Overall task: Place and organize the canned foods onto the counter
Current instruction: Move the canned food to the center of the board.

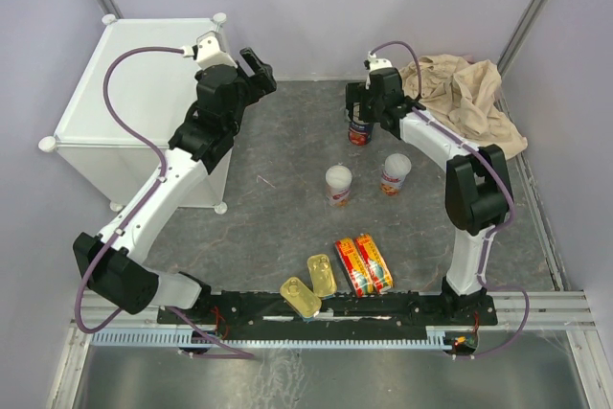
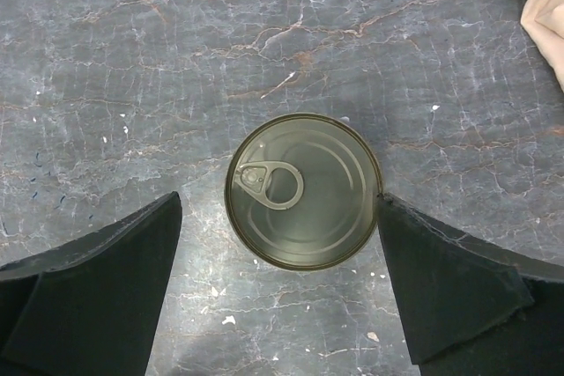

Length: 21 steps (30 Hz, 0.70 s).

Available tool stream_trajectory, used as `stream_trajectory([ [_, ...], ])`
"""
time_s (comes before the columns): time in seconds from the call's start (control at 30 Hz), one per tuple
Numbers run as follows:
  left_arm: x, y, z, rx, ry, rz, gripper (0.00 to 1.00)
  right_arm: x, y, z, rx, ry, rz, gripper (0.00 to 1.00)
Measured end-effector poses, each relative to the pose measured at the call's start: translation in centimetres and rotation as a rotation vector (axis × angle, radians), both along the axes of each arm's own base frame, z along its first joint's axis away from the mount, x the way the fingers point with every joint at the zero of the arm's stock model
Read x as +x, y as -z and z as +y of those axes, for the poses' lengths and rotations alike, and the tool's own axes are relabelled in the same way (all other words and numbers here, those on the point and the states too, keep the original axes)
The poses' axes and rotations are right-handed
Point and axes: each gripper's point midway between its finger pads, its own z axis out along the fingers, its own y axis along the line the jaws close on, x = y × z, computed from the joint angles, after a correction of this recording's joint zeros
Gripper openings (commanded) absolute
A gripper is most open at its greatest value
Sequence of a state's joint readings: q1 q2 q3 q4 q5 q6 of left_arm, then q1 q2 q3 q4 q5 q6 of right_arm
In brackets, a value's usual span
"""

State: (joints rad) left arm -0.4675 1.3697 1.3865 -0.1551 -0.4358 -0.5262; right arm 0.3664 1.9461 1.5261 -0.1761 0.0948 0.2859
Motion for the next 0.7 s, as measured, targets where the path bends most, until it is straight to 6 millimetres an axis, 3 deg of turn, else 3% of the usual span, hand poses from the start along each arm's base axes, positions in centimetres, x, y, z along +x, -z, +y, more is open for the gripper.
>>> stream_trajectory([
  [0.5, 0.6, 0.6, -0.9, -0.018, 0.028, 0.004, 0.89, 0.5, 0.5, -0.8, -0.059, 0.019, 0.013, 0.99],
  [0.7, 0.7, 1.1, -1.3, -0.02, 0.043, 0.012, 0.89, 0.8, 2.1, -0.5, -0.067, 0.012, 0.045, 0.99],
])
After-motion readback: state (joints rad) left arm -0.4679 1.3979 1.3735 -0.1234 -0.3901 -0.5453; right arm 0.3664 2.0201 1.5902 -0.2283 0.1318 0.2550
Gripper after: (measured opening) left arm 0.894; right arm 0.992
